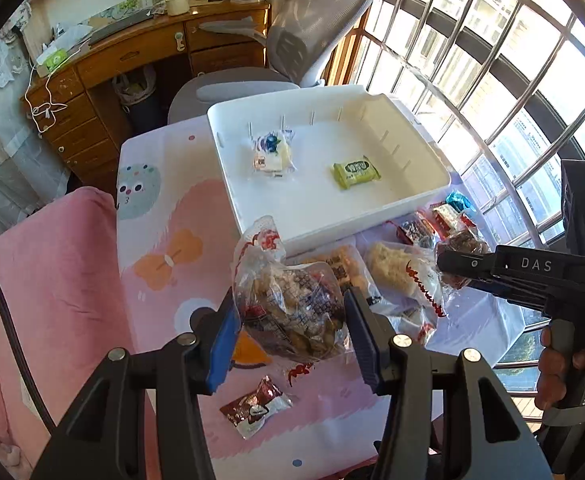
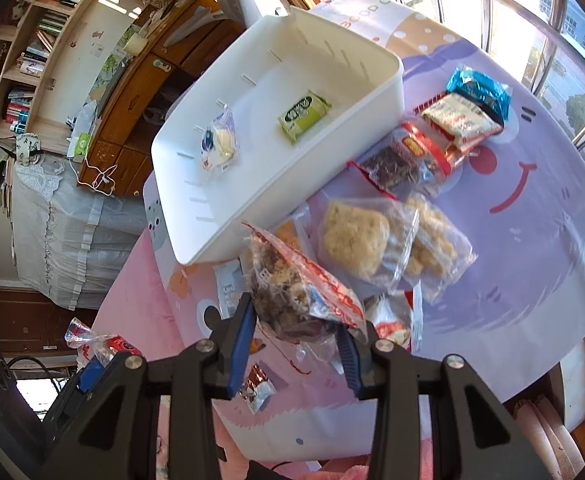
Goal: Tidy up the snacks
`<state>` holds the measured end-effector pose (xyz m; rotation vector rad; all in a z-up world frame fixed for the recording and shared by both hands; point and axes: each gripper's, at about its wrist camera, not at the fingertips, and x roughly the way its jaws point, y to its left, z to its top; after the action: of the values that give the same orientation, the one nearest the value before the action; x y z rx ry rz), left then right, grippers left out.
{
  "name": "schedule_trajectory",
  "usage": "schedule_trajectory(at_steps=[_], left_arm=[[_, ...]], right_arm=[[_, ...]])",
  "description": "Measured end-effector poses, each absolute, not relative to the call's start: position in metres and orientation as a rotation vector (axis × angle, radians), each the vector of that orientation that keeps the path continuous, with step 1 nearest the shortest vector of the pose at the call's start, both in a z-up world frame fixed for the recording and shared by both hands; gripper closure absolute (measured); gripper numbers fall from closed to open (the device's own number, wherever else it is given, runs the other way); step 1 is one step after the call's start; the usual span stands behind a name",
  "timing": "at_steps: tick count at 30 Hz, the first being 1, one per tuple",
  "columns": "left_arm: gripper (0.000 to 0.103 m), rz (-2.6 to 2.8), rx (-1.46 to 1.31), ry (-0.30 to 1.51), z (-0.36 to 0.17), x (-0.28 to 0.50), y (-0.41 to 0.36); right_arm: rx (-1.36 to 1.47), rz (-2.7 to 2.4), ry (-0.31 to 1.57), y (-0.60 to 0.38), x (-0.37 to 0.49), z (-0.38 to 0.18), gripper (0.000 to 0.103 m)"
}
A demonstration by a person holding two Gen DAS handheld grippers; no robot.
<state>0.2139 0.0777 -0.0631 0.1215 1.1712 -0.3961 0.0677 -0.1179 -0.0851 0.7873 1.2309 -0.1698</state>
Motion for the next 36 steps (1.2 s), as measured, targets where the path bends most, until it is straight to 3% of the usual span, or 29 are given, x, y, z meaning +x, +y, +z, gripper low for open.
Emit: schedule_trajectory(at_steps=[10, 23, 25, 27, 28, 36], left_arm=[[0.053, -0.393, 0.091, 1.131, -0.057, 0.260, 0.059], [0.052, -0.387, 0.047, 1.159, -0.096, 0.302, 0.035], [0.047, -0.369, 0.026, 1.168, -0.103, 0.310, 0.033], [0.030, -0.347, 0.019, 1.187, -0.108, 0.316, 0.032], [0.027, -0.341, 0.015, 1.199, -0.110, 0.318, 0.031], [0.026, -0.338, 0.017, 1.251, -0.121, 0.316, 0.031]], right_arm=[[0.751, -0.134, 1.110, -0.150, 0.110, -0.074, 0.064], [0.728, -0.084, 1.039, -0.178, 0.147, -0.091, 0.064], [0.727, -0.079, 1.051, -0.179, 0.152, -0.096, 0.063], [0.733, -0.078, 1.072, -0.180, 0.156, -0.102, 0.062], [0.740, -0.077, 1.080, -0.181, 0.158, -0.105, 0.062], [0.765, -0.078, 1.100, -0.183, 0.160, -0.116, 0.056]])
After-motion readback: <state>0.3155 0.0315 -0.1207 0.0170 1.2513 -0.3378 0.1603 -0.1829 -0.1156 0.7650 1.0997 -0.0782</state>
